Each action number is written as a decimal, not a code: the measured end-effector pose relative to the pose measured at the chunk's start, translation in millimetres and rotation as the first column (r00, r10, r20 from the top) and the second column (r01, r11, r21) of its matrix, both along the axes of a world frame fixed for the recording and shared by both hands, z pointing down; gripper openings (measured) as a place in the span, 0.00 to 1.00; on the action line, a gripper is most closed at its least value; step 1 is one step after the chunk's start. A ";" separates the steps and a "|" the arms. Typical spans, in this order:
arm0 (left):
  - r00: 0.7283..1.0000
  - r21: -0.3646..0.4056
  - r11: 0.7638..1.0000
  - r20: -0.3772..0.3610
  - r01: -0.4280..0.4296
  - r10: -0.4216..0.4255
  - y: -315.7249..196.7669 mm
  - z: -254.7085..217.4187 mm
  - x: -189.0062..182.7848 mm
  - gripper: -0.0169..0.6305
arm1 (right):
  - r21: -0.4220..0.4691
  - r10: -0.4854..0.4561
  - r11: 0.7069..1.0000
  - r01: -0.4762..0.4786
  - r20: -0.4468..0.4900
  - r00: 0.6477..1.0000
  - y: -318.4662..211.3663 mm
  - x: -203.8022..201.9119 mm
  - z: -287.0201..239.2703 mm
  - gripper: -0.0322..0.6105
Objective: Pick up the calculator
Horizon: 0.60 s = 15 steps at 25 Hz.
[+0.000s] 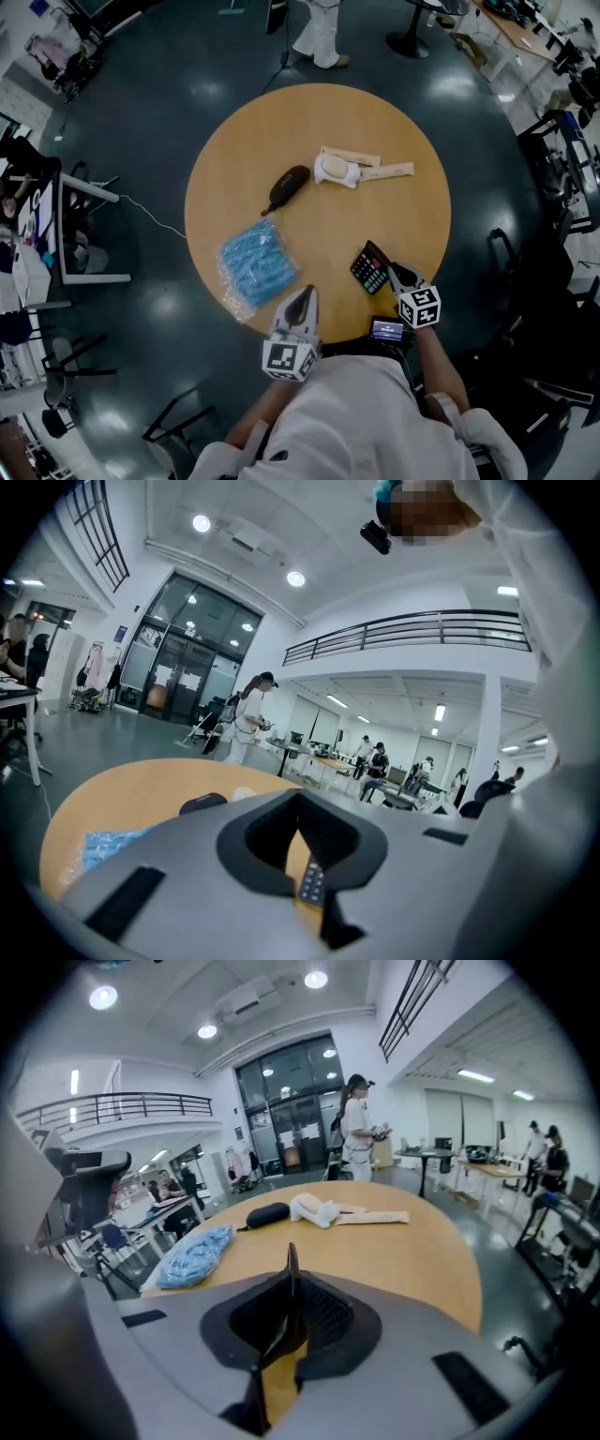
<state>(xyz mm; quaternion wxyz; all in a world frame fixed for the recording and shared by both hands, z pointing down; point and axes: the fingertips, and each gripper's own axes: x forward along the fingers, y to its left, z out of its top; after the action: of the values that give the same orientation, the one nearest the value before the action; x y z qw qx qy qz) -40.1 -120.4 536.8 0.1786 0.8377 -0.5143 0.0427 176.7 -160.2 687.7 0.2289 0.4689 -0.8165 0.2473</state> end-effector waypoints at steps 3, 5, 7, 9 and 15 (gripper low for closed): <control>0.999 0.037 0.999 0.001 -0.034 0.034 -0.6 -11.0 6.9 0.04 | 0.074 0.132 0.989 -0.129 -0.044 0.990 19.9 32.3 -32.1 0.12; 0.998 0.057 0.997 0.002 -0.055 0.055 0.4 -17.8 12.3 0.04 | 0.123 0.198 0.974 -0.192 -0.042 0.979 33.9 47.7 -57.0 0.12; 0.997 0.080 0.994 0.003 -0.074 0.074 3.1 -26.0 18.1 0.04 | 0.172 0.253 0.954 -0.246 -0.016 0.967 48.3 57.2 -84.2 0.12; 0.996 0.107 0.990 0.006 -0.092 0.092 6.3 -33.2 24.5 0.04 | 0.218 0.294 0.932 -0.290 0.014 0.956 61.8 61.9 -110.5 0.12; 0.991 0.134 0.982 -0.010 -0.130 0.133 6.9 -40.1 41.6 0.04 | 0.305 0.356 0.882 -0.358 0.063 0.932 85.7 57.8 -156.1 0.12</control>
<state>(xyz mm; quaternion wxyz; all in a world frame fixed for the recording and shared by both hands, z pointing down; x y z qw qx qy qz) 1.4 -113.5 496.7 0.1242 0.8802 -0.4579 0.0120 234.4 -74.5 531.6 0.1005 0.6407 -0.7454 0.1543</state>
